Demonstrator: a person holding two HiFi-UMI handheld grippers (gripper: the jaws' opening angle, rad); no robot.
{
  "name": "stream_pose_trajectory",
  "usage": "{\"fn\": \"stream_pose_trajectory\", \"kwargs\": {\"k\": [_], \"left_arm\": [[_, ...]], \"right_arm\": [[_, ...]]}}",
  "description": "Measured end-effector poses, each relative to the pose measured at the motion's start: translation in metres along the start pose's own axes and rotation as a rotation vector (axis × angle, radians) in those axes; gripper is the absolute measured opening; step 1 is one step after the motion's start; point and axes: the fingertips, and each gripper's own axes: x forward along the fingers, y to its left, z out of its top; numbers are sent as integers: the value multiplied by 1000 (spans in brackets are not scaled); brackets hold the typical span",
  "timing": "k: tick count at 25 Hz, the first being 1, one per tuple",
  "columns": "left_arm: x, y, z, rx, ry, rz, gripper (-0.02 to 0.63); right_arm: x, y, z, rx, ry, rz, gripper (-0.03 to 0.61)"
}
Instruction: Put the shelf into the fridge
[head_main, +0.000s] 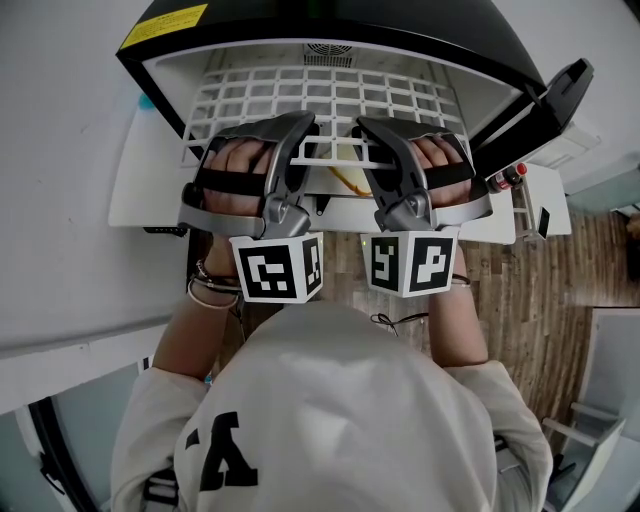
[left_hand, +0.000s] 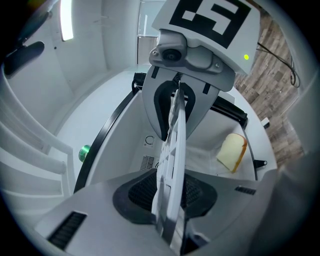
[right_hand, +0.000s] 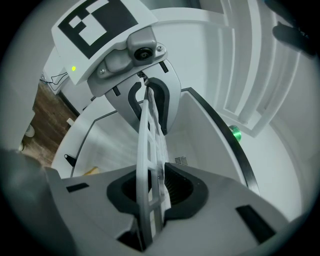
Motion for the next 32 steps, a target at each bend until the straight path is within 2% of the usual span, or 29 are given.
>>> {"fn": "stream_pose_trajectory", "kwargs": {"k": [32], "left_arm": [[24, 5, -8, 15, -1, 11, 84]], "right_arm": [[23, -6, -9, 3, -4, 7, 84]]}}
